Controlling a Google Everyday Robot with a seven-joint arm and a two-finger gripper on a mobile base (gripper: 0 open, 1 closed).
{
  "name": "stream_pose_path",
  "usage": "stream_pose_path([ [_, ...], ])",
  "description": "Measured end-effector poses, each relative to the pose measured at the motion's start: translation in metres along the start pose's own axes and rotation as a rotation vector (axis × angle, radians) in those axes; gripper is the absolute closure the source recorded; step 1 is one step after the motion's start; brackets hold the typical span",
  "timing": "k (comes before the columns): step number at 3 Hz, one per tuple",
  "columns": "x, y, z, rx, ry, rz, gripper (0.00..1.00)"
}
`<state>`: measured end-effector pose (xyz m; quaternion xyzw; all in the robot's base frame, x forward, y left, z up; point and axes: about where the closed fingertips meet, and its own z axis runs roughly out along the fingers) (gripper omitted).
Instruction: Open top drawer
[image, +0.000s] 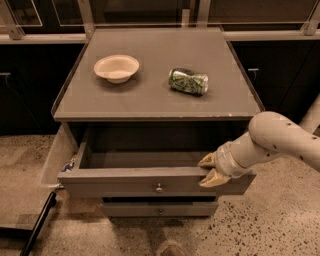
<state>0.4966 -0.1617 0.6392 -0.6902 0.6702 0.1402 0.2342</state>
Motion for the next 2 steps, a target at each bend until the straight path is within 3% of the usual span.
stream_pose_path([
  [1, -0.004, -0.002, 0.003, -0.013, -0.007, 0.001, 0.35],
  [2, -0.005, 0.011, 0.009, -0.031, -0.023, -0.002, 0.12],
])
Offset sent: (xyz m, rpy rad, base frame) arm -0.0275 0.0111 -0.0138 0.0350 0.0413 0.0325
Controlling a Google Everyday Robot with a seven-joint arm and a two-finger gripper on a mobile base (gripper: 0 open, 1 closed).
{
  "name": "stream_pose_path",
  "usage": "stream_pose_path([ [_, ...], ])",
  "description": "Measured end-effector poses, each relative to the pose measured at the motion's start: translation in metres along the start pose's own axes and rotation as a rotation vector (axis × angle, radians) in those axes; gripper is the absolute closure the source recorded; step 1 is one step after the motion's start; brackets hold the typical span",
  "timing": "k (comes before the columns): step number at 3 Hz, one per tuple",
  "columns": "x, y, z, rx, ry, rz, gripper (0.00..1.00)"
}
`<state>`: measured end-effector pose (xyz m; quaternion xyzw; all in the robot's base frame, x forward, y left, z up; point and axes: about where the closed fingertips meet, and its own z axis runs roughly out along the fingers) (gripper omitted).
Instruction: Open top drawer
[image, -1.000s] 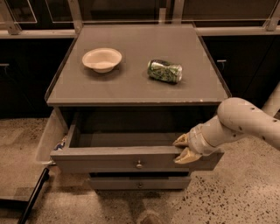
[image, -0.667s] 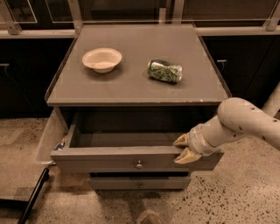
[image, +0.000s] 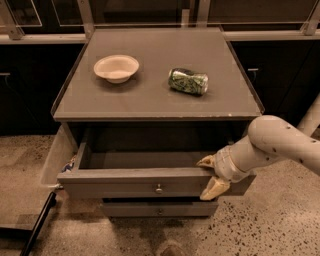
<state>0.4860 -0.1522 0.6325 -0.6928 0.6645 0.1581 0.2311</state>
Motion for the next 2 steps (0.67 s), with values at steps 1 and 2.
stream_pose_path([
  [1, 0.000, 0.024, -0.002, -0.005, -0.019, -0.013, 0.14],
  [2, 0.005, 0.046, -0.009, 0.000, -0.037, -0.013, 0.37],
])
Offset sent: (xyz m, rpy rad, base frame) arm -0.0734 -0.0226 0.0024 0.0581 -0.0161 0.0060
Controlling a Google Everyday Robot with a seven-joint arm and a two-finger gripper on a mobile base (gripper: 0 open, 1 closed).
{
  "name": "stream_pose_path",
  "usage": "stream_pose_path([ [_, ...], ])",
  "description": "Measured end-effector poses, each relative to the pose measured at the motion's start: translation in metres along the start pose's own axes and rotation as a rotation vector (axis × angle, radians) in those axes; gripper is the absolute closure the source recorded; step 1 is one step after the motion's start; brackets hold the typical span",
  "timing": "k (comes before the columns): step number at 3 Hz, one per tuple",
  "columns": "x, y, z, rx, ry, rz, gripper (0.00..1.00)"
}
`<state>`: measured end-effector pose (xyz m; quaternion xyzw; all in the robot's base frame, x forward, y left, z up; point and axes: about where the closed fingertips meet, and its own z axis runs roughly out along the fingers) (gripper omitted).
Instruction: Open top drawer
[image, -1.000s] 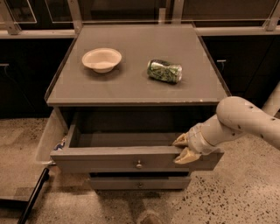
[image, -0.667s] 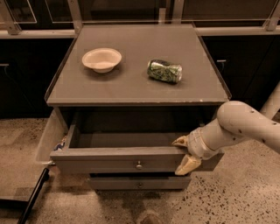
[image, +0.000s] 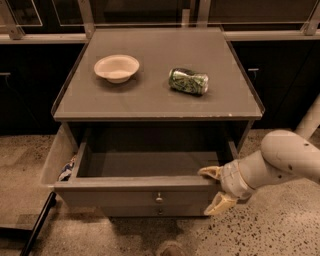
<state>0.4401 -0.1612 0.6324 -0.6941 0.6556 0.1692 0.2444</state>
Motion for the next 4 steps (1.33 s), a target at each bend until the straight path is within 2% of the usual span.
stream_pose_path([
  [2, 0.009, 0.033, -0.020, 0.029, -0.022, 0.009, 0.84],
  [3, 0.007, 0.033, -0.019, 0.029, -0.022, 0.009, 0.83],
  [4, 0.007, 0.033, -0.019, 0.029, -0.022, 0.009, 0.61],
])
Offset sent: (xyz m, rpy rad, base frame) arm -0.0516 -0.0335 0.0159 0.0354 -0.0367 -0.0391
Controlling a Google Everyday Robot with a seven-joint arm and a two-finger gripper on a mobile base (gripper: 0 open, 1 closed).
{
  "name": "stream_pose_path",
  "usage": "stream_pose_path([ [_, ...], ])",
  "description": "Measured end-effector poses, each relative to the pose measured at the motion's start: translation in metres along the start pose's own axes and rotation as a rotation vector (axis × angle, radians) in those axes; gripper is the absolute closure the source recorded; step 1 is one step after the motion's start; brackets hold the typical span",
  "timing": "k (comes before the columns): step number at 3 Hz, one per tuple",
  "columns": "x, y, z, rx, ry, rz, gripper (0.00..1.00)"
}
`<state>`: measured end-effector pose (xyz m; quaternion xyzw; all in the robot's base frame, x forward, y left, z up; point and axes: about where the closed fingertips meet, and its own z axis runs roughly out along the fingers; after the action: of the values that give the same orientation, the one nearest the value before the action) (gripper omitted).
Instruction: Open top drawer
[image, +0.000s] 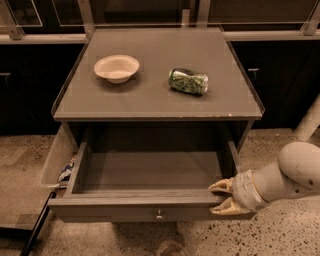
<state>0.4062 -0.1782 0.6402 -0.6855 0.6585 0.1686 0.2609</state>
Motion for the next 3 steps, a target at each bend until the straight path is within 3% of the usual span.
stream_pose_path([
  [2, 0.0000, 0.0000, 0.0000, 0.000, 0.000, 0.000, 0.14],
  [3, 0.0000, 0.0000, 0.0000, 0.000, 0.000, 0.000, 0.00],
])
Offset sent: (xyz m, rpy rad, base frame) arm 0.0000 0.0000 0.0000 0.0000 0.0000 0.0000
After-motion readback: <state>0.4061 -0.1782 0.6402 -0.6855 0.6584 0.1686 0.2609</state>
